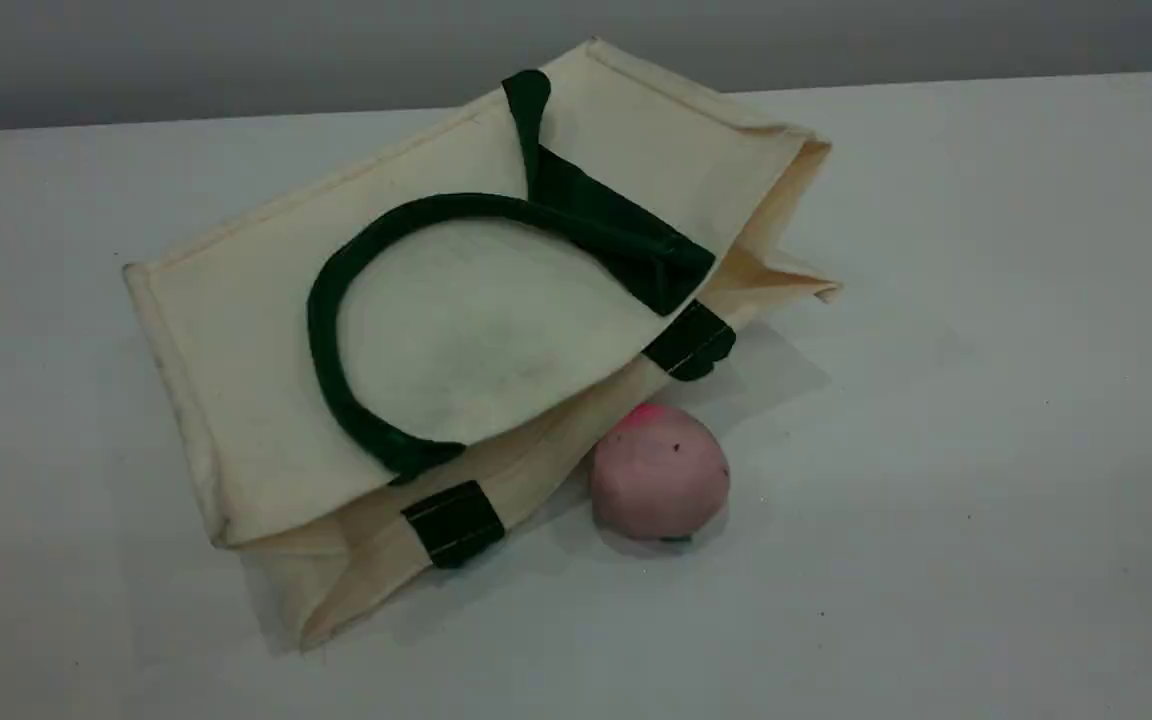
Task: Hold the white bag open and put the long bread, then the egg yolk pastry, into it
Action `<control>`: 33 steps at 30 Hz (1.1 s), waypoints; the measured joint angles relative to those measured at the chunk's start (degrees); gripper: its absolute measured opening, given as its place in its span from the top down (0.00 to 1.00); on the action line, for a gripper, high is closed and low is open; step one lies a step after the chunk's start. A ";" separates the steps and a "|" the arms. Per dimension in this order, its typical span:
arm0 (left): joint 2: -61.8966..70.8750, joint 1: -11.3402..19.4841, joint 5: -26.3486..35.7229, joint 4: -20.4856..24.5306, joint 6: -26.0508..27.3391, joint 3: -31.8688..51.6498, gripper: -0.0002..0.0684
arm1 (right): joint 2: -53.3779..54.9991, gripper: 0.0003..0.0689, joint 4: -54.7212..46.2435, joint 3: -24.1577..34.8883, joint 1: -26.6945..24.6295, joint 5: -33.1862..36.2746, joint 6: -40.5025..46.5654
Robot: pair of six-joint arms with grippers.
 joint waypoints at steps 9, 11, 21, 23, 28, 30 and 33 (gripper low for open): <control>0.02 0.00 0.19 1.34 -0.12 7.02 0.26 | 0.00 0.35 -0.05 0.00 0.00 -0.11 0.69; 0.02 0.00 -0.60 1.26 -0.23 6.93 0.26 | 0.00 0.35 -0.79 0.00 0.00 -0.11 1.55; 0.00 0.00 -7.82 1.20 -0.38 9.54 0.26 | 0.00 0.25 -1.72 0.00 0.00 -0.28 3.90; 0.00 0.00 -7.86 1.20 -0.38 9.54 0.26 | 0.00 0.24 -1.86 0.00 0.00 -0.28 4.38; 0.00 0.00 -7.86 1.20 -0.38 9.49 0.26 | 0.00 0.24 -1.72 0.00 0.00 -0.30 4.36; 0.00 0.00 -7.86 1.20 -0.38 9.49 0.26 | 0.00 0.24 -1.72 0.00 0.00 -0.30 4.36; 0.00 0.00 -7.86 1.20 -0.38 9.44 0.26 | 0.00 0.24 -1.72 0.00 0.00 -0.30 4.36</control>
